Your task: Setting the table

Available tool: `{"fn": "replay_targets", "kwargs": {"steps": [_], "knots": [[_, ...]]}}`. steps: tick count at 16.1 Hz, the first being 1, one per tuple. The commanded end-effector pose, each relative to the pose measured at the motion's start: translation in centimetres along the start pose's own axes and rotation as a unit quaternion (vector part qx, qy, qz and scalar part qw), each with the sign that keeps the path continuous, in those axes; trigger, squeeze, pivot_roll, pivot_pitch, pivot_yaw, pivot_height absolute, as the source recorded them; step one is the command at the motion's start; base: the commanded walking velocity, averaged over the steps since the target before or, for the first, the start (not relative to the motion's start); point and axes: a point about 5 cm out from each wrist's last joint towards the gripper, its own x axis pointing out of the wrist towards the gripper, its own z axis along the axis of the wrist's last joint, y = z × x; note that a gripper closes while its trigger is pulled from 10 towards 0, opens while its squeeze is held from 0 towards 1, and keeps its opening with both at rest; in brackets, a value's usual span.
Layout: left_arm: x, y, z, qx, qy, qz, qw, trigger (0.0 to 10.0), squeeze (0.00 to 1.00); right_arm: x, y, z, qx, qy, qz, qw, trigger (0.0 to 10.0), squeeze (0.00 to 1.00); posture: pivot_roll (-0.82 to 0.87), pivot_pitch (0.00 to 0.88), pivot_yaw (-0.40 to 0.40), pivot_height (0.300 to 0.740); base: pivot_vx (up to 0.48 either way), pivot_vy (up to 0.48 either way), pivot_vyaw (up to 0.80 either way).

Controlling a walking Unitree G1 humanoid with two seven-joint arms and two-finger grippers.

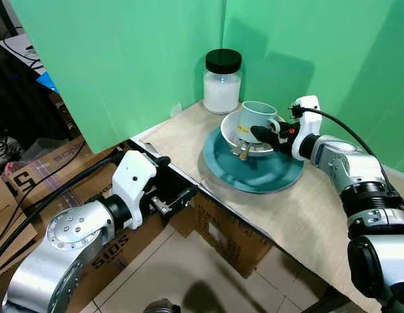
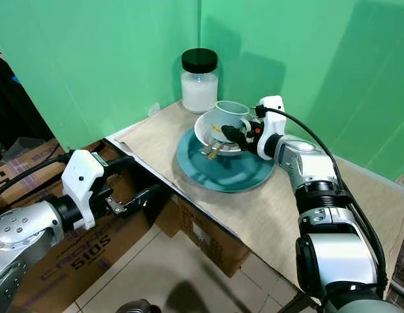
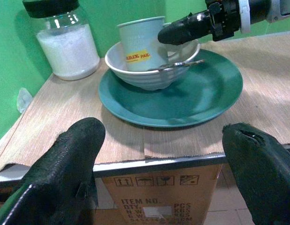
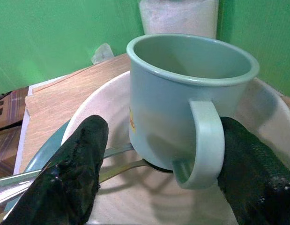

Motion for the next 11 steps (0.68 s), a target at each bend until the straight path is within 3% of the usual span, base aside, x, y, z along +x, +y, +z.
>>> {"fn": "replay_targets", "kwargs": {"steps": [1,11], "knots": [[0.09,0.27,0.18,0.008,-0.002,0.001,1.0,10.0,1.0,-0.27,-0.18,0.1,-0.004,0.001,-0.002,1.0,0.0,0.0,0.04,0.0,0.045,0.74,0.0,0.0,0.0],[0.24,0.29,0.28,0.011,-0.006,-0.004,1.0,10.0,1.0,-0.12,-0.11,-0.26,-0.024,0.009,-0.012,1.0,0.0,0.0,0.04,0.0,0.046,0.74,0.0,0.0,0.0]]}}
